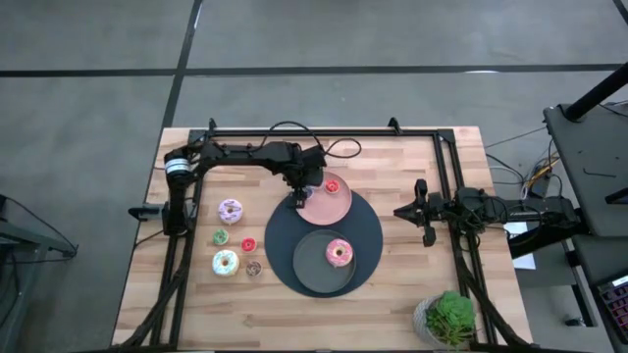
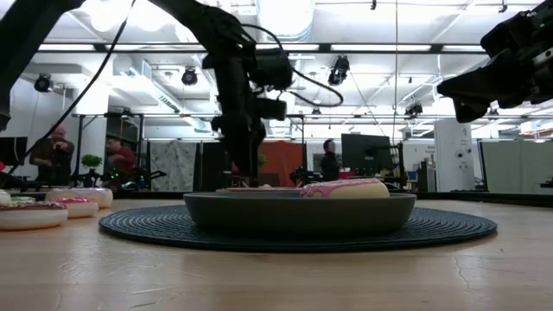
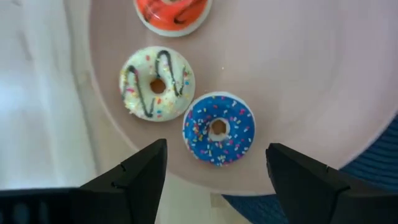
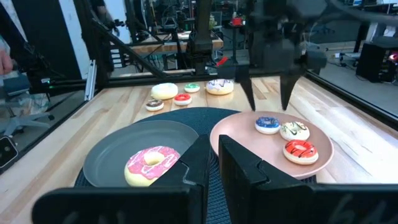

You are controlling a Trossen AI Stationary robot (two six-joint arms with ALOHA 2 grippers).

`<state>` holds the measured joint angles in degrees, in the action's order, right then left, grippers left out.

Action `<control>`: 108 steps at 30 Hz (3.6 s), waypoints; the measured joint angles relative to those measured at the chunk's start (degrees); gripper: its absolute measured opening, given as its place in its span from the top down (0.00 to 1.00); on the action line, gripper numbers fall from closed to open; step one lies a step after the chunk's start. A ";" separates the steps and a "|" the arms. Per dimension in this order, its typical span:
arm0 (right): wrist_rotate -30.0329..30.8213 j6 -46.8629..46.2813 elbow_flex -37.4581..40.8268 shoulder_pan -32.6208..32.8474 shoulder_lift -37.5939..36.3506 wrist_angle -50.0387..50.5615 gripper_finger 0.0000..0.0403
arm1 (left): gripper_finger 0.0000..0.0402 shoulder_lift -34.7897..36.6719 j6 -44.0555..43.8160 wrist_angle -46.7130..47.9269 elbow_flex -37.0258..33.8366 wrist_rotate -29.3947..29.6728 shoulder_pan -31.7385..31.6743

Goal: Pick & Place donuts
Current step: Put the small orange donut on the pink plate

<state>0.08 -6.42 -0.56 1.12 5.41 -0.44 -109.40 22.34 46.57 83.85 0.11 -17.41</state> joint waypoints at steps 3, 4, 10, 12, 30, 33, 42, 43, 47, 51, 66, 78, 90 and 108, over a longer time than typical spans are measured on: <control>0.03 0.00 0.01 0.00 -0.04 -0.01 0.93 | 0.39 1.93 -0.30 0.18 -0.09 -0.01 0.00; -0.02 -0.02 0.02 0.00 -0.04 0.04 0.93 | 0.39 2.75 -0.65 0.02 -0.52 0.01 0.07; 0.02 -0.01 0.02 -0.03 0.08 -0.04 0.93 | 0.39 6.70 -4.41 0.96 -1.72 -0.01 1.10; 0.08 -0.02 0.02 -0.02 0.22 -0.03 0.93 | 0.39 8.36 -5.46 0.87 -2.91 -0.01 1.51; 0.01 -0.02 0.02 0.00 0.39 0.00 0.93 | 0.39 25.32 -16.24 -2.35 -25.94 0.38 5.05; 0.00 -0.02 0.02 0.00 0.37 0.00 0.93 | 0.39 28.13 -17.60 -2.63 -29.07 0.42 5.09; 0.00 -0.01 0.01 0.00 0.39 0.00 0.93 | 0.39 36.16 -19.88 0.47 -35.16 1.39 5.09; 0.02 0.00 0.02 0.00 0.38 -0.03 0.93 | 0.39 36.84 -19.93 1.42 -35.44 1.53 5.06; 0.02 0.00 0.02 0.00 0.34 0.00 0.93 | 0.39 38.80 -20.78 5.44 -35.58 2.15 4.60; 0.02 -0.01 0.02 0.00 0.35 0.00 0.93 | 0.39 39.66 -22.29 8.86 -35.61 2.70 3.49; 0.02 0.00 0.02 0.00 0.35 0.01 0.93 | 0.39 44.84 -28.91 13.38 -39.35 2.81 -0.12; 0.02 -0.01 0.02 0.00 0.33 -0.03 0.93 | 0.39 45.06 -30.37 13.00 -41.89 2.42 -0.22; 0.02 -0.02 0.02 0.00 0.33 0.00 0.93 | 0.39 45.06 -34.26 11.20 -38.98 -4.68 1.69; 0.02 -0.02 0.02 -0.02 0.31 0.00 0.93 | 0.39 45.04 -34.78 6.28 -36.22 -5.69 16.39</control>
<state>0.10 -6.44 -0.54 1.10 5.72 -0.45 -64.36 -12.43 52.85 47.64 -5.58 -1.02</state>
